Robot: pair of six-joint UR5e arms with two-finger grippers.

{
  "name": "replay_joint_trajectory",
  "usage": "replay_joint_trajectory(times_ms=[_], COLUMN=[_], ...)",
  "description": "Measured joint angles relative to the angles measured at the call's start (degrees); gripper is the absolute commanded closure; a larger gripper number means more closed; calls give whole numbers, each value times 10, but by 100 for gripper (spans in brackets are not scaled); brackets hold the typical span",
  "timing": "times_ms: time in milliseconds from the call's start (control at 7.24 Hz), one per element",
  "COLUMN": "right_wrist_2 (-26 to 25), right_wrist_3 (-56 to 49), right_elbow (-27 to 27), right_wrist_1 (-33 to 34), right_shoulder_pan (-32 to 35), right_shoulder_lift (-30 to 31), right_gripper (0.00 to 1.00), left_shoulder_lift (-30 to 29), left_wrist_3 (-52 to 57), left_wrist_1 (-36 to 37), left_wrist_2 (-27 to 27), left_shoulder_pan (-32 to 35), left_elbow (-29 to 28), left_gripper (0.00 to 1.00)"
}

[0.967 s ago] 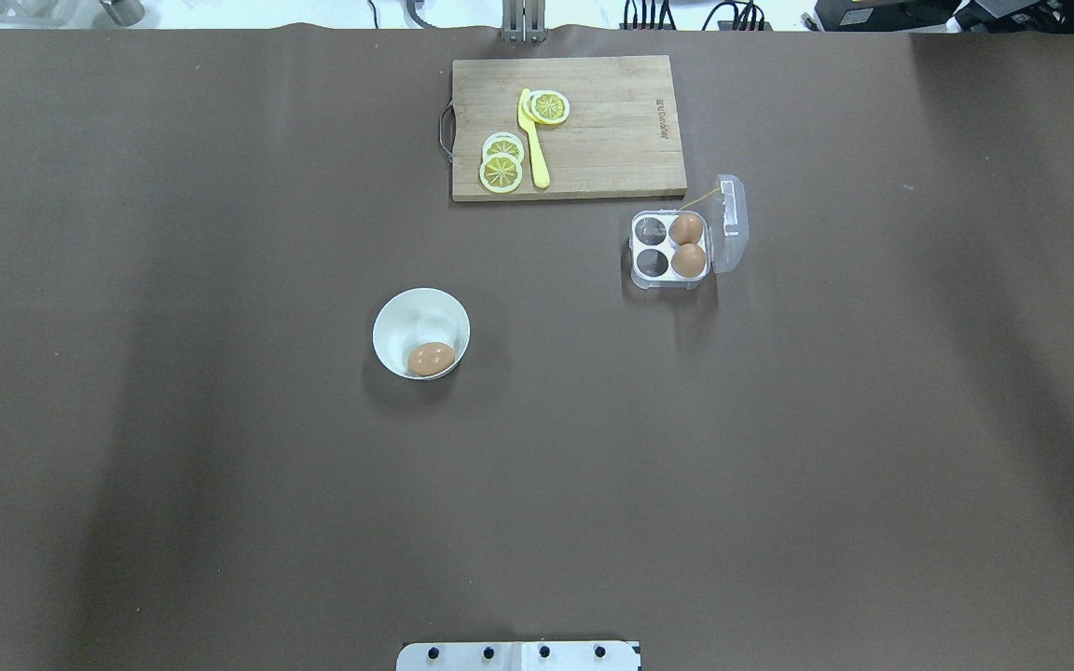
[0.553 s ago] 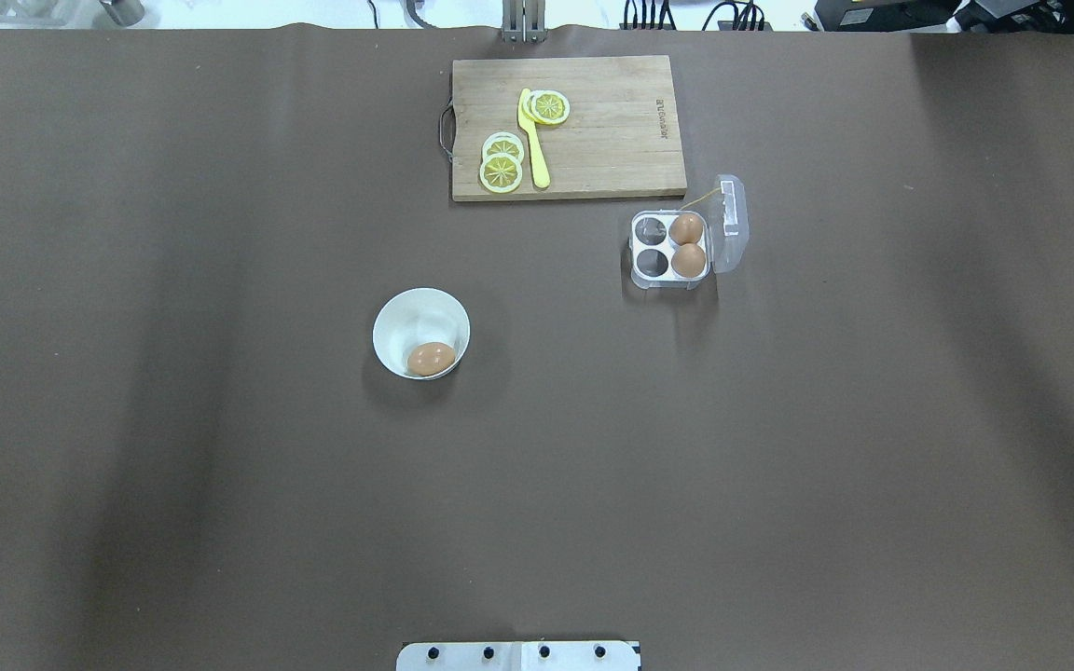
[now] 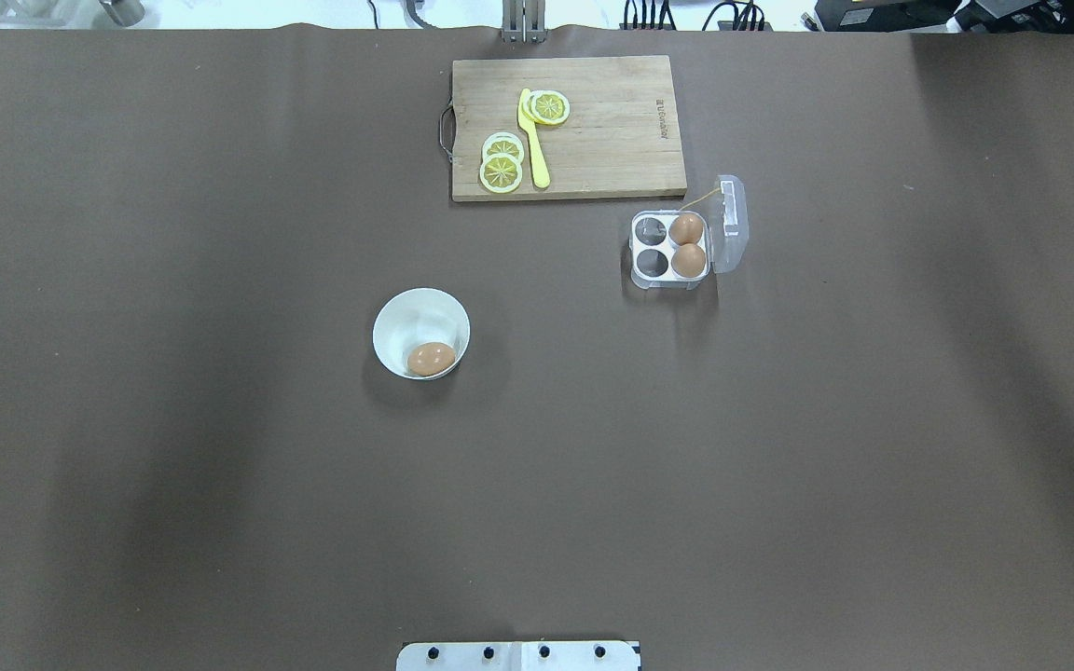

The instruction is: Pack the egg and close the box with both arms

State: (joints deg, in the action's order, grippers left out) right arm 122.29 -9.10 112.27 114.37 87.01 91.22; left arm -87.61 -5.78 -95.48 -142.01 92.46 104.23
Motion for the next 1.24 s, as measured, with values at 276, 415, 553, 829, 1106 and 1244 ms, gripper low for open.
replay_joint_trajectory(times_ms=[276,415,553,829,1106,1244], right_wrist_2=[0,0,0,1,1,2], right_wrist_3=[0,0,0,0,0,0], right_elbow=[-1,-1,-1,-1,-2,-2], right_wrist_1=[0,0,0,1,1,1], right_shoulder_pan=[0,0,0,0,0,0], right_shoulder_lift=[0,0,0,0,0,0], right_gripper=[0,0,0,0,0,0], left_shoulder_lift=[-30,-50,-73,-126,-177,-202], left_wrist_3=[-4,-9,-22,-87,-146,-161], left_wrist_1=[11,16,19,21,21,22], left_wrist_2=[0,0,0,1,17,30], left_shoulder_pan=[-30,-45,-62,-115,-173,-197], left_elbow=[4,3,2,-3,-17,-25], left_gripper=[2,2,2,2,2,2])
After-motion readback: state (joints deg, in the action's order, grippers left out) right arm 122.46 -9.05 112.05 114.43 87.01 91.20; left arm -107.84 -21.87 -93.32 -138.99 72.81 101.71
